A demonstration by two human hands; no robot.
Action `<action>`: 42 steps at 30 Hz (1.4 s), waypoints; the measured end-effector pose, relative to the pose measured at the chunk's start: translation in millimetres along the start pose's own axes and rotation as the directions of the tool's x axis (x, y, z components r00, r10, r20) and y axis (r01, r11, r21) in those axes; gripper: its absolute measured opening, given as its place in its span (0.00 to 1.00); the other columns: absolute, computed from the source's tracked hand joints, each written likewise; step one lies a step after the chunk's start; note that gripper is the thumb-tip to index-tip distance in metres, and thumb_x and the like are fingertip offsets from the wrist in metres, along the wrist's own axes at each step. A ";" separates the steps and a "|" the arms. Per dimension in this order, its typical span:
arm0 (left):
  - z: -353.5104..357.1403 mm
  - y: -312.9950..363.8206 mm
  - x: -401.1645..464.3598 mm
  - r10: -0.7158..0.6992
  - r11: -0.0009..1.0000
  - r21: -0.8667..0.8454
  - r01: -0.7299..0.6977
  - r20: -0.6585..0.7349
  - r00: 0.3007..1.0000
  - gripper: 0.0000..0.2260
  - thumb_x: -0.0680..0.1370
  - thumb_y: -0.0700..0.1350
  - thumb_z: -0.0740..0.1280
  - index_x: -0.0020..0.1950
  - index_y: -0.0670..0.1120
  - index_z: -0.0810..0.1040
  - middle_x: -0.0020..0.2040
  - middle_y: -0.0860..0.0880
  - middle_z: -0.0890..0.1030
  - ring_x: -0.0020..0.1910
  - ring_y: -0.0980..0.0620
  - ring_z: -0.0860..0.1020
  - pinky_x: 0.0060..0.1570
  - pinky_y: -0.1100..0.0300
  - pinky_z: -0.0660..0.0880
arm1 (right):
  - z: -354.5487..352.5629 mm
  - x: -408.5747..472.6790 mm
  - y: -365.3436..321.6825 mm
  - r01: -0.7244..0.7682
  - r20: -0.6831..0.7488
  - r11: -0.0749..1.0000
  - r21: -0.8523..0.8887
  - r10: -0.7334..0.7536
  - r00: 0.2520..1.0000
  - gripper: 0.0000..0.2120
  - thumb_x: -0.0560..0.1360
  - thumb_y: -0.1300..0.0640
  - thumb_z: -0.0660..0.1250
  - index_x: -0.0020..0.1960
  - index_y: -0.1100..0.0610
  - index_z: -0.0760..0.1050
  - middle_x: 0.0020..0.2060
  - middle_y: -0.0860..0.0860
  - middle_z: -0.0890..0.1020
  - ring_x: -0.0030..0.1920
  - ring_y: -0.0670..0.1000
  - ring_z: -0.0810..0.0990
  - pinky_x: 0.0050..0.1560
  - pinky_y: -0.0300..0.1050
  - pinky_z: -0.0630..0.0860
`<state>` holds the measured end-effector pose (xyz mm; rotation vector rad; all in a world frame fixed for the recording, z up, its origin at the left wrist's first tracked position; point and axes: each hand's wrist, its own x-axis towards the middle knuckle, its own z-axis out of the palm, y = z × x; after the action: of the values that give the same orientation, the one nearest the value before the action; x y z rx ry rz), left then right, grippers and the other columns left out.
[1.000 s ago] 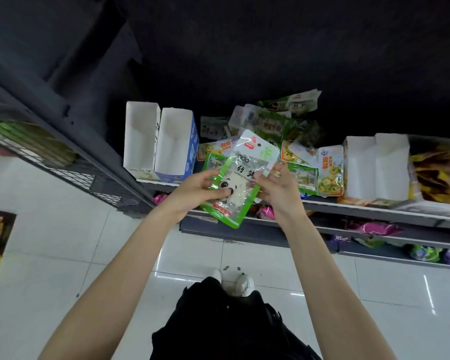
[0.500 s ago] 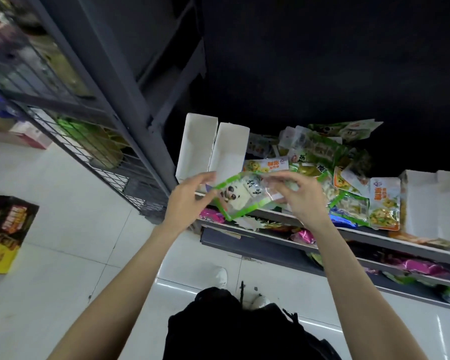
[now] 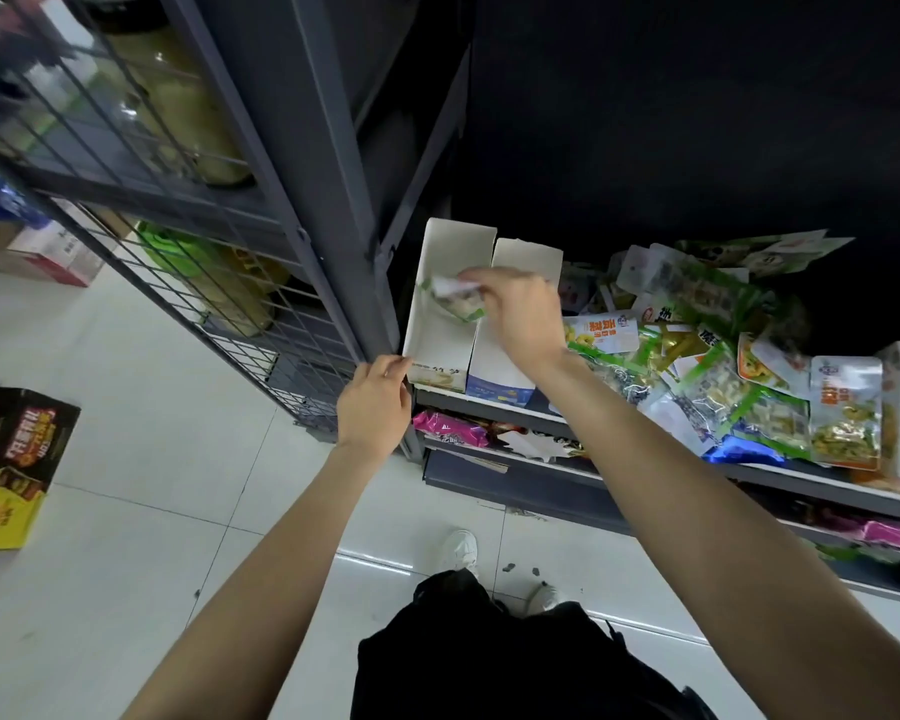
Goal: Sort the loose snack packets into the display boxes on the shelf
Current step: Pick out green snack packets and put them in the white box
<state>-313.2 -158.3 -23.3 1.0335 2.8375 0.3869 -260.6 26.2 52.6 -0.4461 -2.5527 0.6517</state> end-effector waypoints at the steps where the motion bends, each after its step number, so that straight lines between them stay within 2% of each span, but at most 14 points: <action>1: 1.1 -2.2 0.3 0.022 1.000 0.018 -0.022 -0.008 1.000 0.18 0.78 0.40 0.60 0.68 0.48 0.72 0.63 0.51 0.74 0.56 0.46 0.73 0.47 0.52 0.76 | 6.3 -1.1 -1.9 0.092 0.126 0.988 -0.123 -0.077 0.989 0.21 0.72 0.71 0.61 0.58 0.53 0.79 0.51 0.52 0.84 0.45 0.56 0.84 0.41 0.49 0.80; 5: 2.7 -10.2 -0.6 0.091 0.996 -0.024 -0.092 -0.020 0.996 0.19 0.76 0.37 0.62 0.67 0.46 0.73 0.63 0.50 0.75 0.57 0.46 0.74 0.49 0.53 0.76 | 30.5 -22.0 0.6 0.295 0.440 0.901 -0.317 -0.136 0.888 0.28 0.72 0.73 0.61 0.66 0.50 0.71 0.55 0.50 0.82 0.48 0.54 0.82 0.44 0.48 0.80; 9: 4.5 -18.8 -6.3 -0.039 0.928 -0.370 0.040 0.011 0.999 0.20 0.76 0.36 0.63 0.68 0.46 0.71 0.63 0.48 0.75 0.59 0.47 0.74 0.56 0.56 0.73 | 45.6 -49.8 -1.5 0.353 0.507 0.875 -0.332 -0.150 0.849 0.25 0.73 0.69 0.59 0.68 0.53 0.67 0.53 0.50 0.82 0.44 0.54 0.82 0.37 0.44 0.75; 12: -1.7 -17.7 -7.0 -0.069 0.854 -0.513 0.089 0.057 0.996 0.21 0.76 0.38 0.66 0.69 0.46 0.70 0.63 0.49 0.75 0.61 0.51 0.74 0.58 0.65 0.67 | 52.3 -59.8 -9.5 0.326 0.491 0.890 -0.318 -0.140 0.860 0.23 0.75 0.65 0.59 0.69 0.53 0.67 0.57 0.51 0.81 0.46 0.55 0.82 0.36 0.44 0.73; 16: -11.3 -10.5 -5.4 -0.057 0.877 -0.477 0.063 0.027 0.998 0.20 0.75 0.39 0.66 0.67 0.47 0.73 0.61 0.48 0.77 0.59 0.49 0.75 0.56 0.60 0.71 | 45.4 -62.2 -8.9 0.171 0.517 0.959 -0.227 -0.030 0.855 0.21 0.79 0.55 0.61 0.71 0.52 0.65 0.68 0.49 0.72 0.63 0.52 0.74 0.56 0.48 0.74; 18: -22.1 -1.3 -10.4 -0.061 0.931 -0.364 0.038 -0.052 0.997 0.18 0.75 0.40 0.67 0.65 0.47 0.74 0.59 0.47 0.78 0.58 0.46 0.75 0.51 0.54 0.74 | 27.7 -68.4 -3.7 0.139 0.472 0.986 -0.094 -0.079 0.878 0.23 0.78 0.56 0.63 0.72 0.53 0.66 0.69 0.49 0.70 0.68 0.50 0.68 0.66 0.47 0.67; 20: -36.5 15.0 -19.1 -0.014 0.967 -0.251 -0.038 -0.202 0.979 0.18 0.73 0.41 0.68 0.63 0.46 0.76 0.55 0.46 0.79 0.54 0.45 0.75 0.48 0.53 0.74 | 1.6 -82.9 7.5 0.099 0.338 0.995 -0.009 -0.090 0.937 0.21 0.76 0.59 0.65 0.69 0.54 0.70 0.66 0.50 0.74 0.66 0.50 0.70 0.67 0.46 0.67; 24: -49.1 76.9 -33.4 0.213 0.899 -0.271 -0.344 -0.417 0.884 0.10 0.74 0.44 0.65 0.54 0.44 0.79 0.45 0.51 0.80 0.46 0.52 0.75 0.46 0.61 0.71 | -51.1 -138.2 64.1 -0.141 0.100 0.990 -0.005 0.141 0.985 0.15 0.75 0.64 0.66 0.61 0.58 0.77 0.56 0.53 0.81 0.58 0.53 0.77 0.61 0.48 0.73; 26: -36.2 117.4 -34.5 0.335 0.819 -0.338 -0.463 -0.373 0.865 0.10 0.75 0.46 0.64 0.52 0.44 0.79 0.42 0.53 0.81 0.44 0.54 0.77 0.44 0.61 0.73 | -73.4 -167.1 101.1 -0.309 0.051 0.950 -0.045 0.311 0.949 0.14 0.74 0.65 0.66 0.59 0.58 0.78 0.55 0.54 0.82 0.56 0.56 0.78 0.57 0.53 0.76; 28: -13.5 158.1 -29.2 0.397 0.782 -0.422 -0.459 -0.231 0.889 0.11 0.76 0.48 0.64 0.55 0.46 0.78 0.43 0.54 0.81 0.44 0.55 0.77 0.44 0.59 0.76 | -89.7 -190.3 137.3 -0.436 0.011 0.895 -0.097 0.439 0.898 0.16 0.72 0.67 0.67 0.59 0.60 0.78 0.54 0.57 0.81 0.55 0.60 0.78 0.55 0.56 0.77; 30: 17.3 198.1 -16.2 0.357 0.823 -0.485 -0.297 0.034 0.933 0.15 0.76 0.51 0.66 0.60 0.47 0.74 0.50 0.53 0.80 0.50 0.54 0.77 0.48 0.55 0.77 | -99.6 -206.9 170.2 -0.486 0.021 0.858 -0.164 0.496 0.868 0.20 0.70 0.69 0.68 0.62 0.63 0.75 0.58 0.60 0.79 0.56 0.63 0.76 0.55 0.59 0.75; 34: 74.7 267.5 13.0 0.205 0.921 -0.388 -0.038 0.399 0.894 0.28 0.75 0.57 0.67 0.69 0.45 0.65 0.63 0.46 0.74 0.61 0.46 0.73 0.56 0.53 0.73 | -109.4 -221.6 215.0 -0.531 0.232 0.807 -0.259 0.585 0.777 0.31 0.75 0.61 0.66 0.75 0.57 0.59 0.74 0.55 0.62 0.74 0.56 0.59 0.72 0.52 0.59; 39: 94.0 308.9 12.7 0.018 0.910 -0.383 0.159 0.419 0.908 0.19 0.77 0.50 0.66 0.64 0.41 0.71 0.60 0.44 0.77 0.57 0.46 0.76 0.49 0.57 0.72 | -115.6 -227.6 233.5 -0.454 0.353 0.857 -0.245 0.515 0.781 0.34 0.75 0.58 0.65 0.77 0.56 0.53 0.76 0.52 0.57 0.75 0.52 0.53 0.75 0.50 0.53; 42: 74.1 315.0 10.8 0.034 0.740 -0.618 0.265 0.428 0.903 0.11 0.77 0.44 0.65 0.53 0.37 0.76 0.46 0.43 0.79 0.48 0.46 0.76 0.40 0.59 0.69 | -128.3 -226.2 227.3 -0.379 0.279 0.901 -0.211 0.427 0.860 0.36 0.72 0.53 0.71 0.75 0.55 0.58 0.72 0.55 0.64 0.72 0.57 0.60 0.71 0.54 0.60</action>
<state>-113.5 96.2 -10.0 0.6635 2.0847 0.9525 38.1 169.6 -45.1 -1.0280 -2.8519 0.7287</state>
